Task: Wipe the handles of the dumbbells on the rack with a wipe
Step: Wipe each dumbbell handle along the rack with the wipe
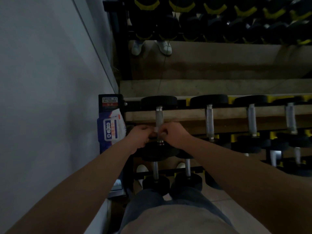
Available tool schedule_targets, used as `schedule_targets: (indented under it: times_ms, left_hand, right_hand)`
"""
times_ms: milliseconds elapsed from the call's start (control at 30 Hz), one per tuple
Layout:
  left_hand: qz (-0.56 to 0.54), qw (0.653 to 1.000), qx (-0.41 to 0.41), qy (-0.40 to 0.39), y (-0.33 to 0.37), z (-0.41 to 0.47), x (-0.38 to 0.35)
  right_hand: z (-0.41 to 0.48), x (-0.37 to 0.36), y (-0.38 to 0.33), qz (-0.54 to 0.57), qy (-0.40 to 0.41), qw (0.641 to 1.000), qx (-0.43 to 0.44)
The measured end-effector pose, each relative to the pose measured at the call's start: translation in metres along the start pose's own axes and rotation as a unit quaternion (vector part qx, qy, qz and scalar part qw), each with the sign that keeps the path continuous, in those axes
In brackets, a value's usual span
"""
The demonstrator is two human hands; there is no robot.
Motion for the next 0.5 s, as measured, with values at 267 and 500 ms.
schedule_targets:
  times_ms: [267,500]
  left_hand:
    - [0.053,0.997,-0.054,-0.007,0.024,0.0,-0.027]
    - [0.105,0.984,-0.145,0.005,0.057,0.003,-0.094]
  right_hand:
    - [-0.008,0.02,0.025,0.099,0.002,0.995,-0.033]
    - [-0.031,0.058,0.096,0.42,0.064,0.899,-0.105]
Point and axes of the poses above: each hand's wrist, its own z-axis towards the middle knuckle, its own x-axis out of the back of the hand, y = z × x, the point moved 7 cm from there along z, towards the middle knuckle, and after that the axes turned 2 degrees about y, right-handed, at the moved point
